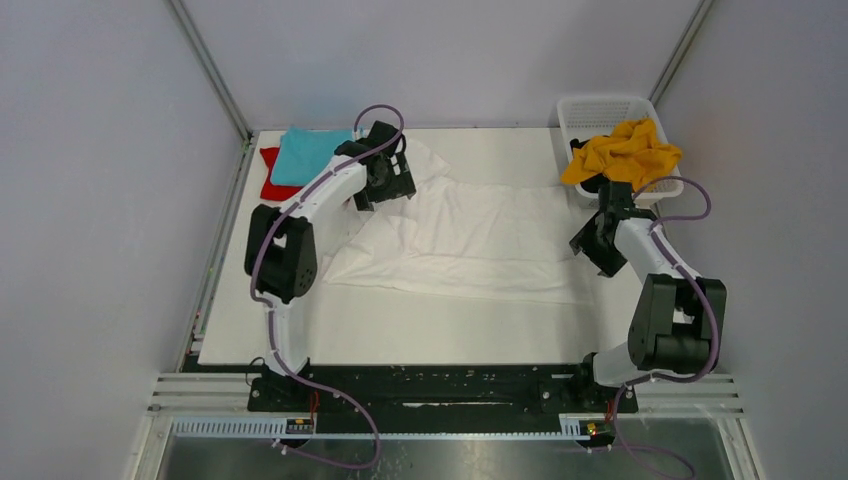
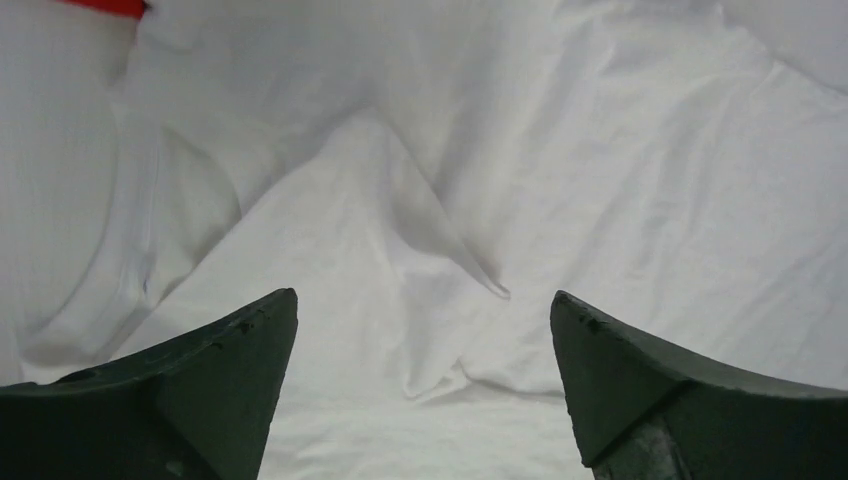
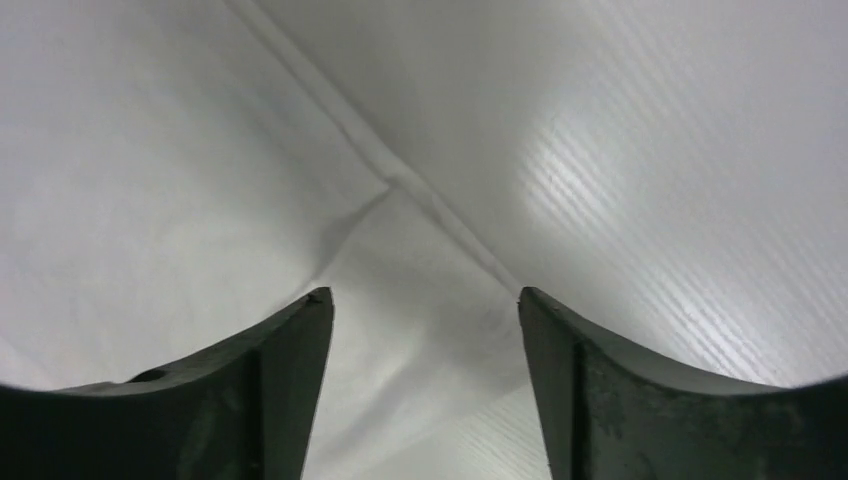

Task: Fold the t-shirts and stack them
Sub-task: Fold the flattened tshirt in 1/3 of the way

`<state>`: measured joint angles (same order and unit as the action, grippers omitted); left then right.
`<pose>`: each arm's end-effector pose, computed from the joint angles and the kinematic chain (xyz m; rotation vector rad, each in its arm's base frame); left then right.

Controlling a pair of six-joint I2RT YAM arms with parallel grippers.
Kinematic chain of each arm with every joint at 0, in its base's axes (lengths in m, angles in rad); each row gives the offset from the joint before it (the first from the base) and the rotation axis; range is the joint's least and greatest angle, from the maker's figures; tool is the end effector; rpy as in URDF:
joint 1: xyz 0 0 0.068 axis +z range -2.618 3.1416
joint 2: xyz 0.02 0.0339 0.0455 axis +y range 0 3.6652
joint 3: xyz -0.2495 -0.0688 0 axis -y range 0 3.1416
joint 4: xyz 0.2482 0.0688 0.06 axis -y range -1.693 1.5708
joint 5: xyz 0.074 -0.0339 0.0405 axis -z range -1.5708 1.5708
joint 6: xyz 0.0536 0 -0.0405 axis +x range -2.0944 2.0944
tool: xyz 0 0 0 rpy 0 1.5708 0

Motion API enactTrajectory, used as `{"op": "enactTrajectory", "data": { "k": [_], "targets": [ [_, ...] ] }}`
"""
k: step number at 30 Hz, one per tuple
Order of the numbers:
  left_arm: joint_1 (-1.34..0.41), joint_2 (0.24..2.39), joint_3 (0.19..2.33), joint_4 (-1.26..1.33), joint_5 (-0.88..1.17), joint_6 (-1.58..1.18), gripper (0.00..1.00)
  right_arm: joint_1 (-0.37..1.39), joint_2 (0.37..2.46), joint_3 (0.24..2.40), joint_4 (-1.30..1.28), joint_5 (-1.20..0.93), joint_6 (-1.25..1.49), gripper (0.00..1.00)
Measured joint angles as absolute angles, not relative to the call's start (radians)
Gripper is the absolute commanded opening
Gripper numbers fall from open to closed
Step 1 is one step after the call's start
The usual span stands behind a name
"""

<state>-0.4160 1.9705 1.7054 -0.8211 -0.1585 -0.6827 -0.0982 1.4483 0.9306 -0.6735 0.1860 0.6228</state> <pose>0.3981 -0.1666 0.2239 -0.4028 2.6125 -0.1621 0.2795 -0.0375 0.1728 1.0072 2.5334 -0.1098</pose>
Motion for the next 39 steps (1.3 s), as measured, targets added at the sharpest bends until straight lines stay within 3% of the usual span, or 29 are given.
{"op": "enactTrajectory", "data": {
  "k": [2, 8, 16, 23, 27, 39],
  "targets": [
    [-0.408, 2.035, 1.779, -0.826, -0.157, -0.681, 0.99, -0.106, 1.482, 0.975, -0.673, 0.227, 0.635, 0.98],
    [-0.397, 2.037, 1.832, -0.824, -0.155, -0.680, 0.99, -0.111, 1.449, 1.044, -0.674, 0.281, 0.614, 0.99],
    [-0.398, 1.720, 1.377, -0.724, -0.112, -0.702, 0.99, -0.025, 1.205, 0.844, -0.587, 0.101, 0.553, 0.99],
    [-0.398, 1.783, 1.203, -0.554, 0.019, -0.772, 0.99, 0.250, 1.420, 0.798, -0.419, -0.057, 0.565, 1.00],
    [-0.399, 1.801, 1.156, -0.514, 0.032, -0.794, 0.99, 0.300, 1.503, 0.796, -0.381, -0.073, 0.588, 1.00],
    [-0.413, 1.433, 0.748, -0.475, -0.001, -0.847, 0.99, 0.331, 1.298, 0.586, -0.266, -0.094, 0.661, 0.99]
  ]
}}
